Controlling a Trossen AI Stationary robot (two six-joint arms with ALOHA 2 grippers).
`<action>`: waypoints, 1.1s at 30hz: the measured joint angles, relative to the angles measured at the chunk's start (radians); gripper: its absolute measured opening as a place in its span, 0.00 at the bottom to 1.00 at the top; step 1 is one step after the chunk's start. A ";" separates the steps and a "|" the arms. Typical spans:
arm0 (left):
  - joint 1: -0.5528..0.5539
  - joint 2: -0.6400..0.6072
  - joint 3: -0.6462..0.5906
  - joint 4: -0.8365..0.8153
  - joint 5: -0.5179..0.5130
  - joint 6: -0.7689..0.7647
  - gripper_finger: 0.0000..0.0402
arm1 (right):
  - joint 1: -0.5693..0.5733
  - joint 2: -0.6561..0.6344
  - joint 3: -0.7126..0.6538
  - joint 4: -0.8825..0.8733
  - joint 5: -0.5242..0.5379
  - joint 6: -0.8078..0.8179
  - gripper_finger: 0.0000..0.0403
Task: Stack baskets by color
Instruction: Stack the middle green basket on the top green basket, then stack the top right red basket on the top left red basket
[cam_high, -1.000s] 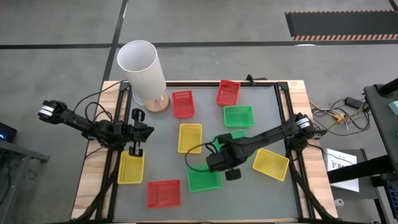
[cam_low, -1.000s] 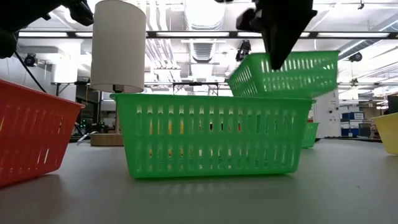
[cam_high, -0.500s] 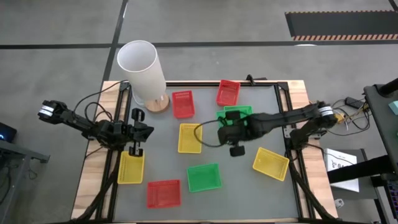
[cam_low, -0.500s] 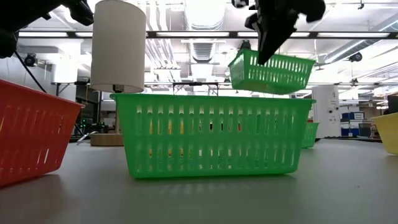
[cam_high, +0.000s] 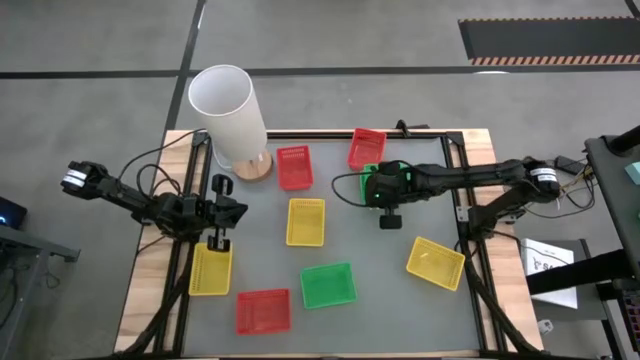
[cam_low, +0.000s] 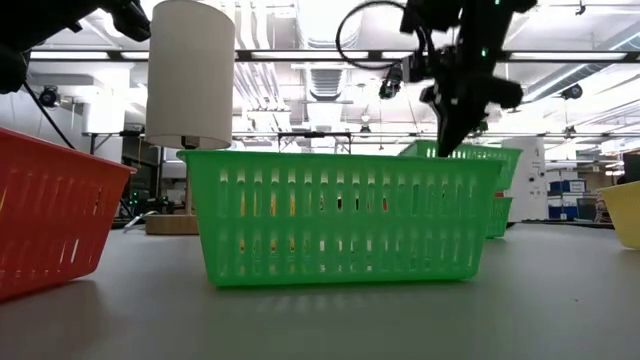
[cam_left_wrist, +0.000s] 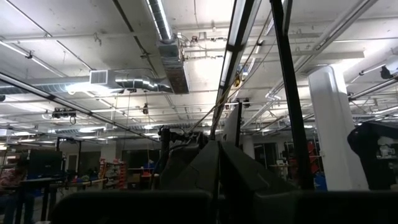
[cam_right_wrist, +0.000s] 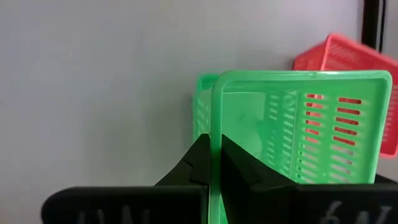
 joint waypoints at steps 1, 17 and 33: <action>0.000 0.001 0.000 0.001 0.000 0.000 0.00 | -0.006 0.003 -0.010 0.011 0.001 -0.005 0.02; 0.000 -0.001 0.005 0.003 -0.001 0.033 0.00 | -0.023 0.055 -0.031 0.103 0.004 -0.031 0.03; 0.000 -0.006 0.007 0.002 -0.004 0.032 0.00 | -0.033 0.041 0.041 -0.017 -0.003 0.090 0.22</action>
